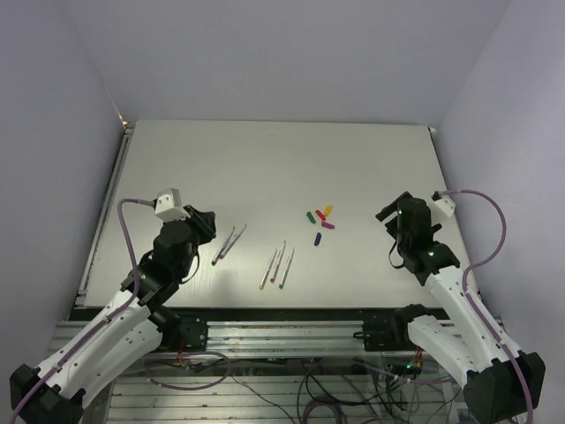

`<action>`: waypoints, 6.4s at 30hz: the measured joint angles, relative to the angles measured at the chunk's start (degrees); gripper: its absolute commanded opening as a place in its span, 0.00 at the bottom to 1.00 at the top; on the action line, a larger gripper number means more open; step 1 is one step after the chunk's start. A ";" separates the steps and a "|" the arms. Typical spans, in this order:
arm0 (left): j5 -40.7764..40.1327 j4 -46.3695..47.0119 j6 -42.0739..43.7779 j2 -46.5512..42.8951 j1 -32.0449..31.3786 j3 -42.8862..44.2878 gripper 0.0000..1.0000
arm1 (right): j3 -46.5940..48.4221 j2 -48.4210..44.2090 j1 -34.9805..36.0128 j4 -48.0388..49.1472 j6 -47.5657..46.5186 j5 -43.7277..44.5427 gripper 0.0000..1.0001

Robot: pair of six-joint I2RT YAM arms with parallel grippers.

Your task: Insert the pens into the pen caps

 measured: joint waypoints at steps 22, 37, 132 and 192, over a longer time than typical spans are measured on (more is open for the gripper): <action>1.16 -0.09 4.48 4.79 0.00 -0.28 0.14 | -5.84 -9.42 0.00 6.80 -10.75 -1.27 0.59; 1.92 -4.37 8.02 25.05 0.00 5.75 0.15 | -6.34 -10.19 0.00 13.35 -14.21 -4.46 0.41; 14.53 -22.73 11.19 54.86 4.46 20.28 0.07 | -6.82 -13.16 0.00 11.98 -18.08 -11.17 0.05; 19.30 -18.80 9.73 30.58 -0.07 10.80 0.07 | 15.61 47.91 29.99 7.63 -2.99 2.51 0.33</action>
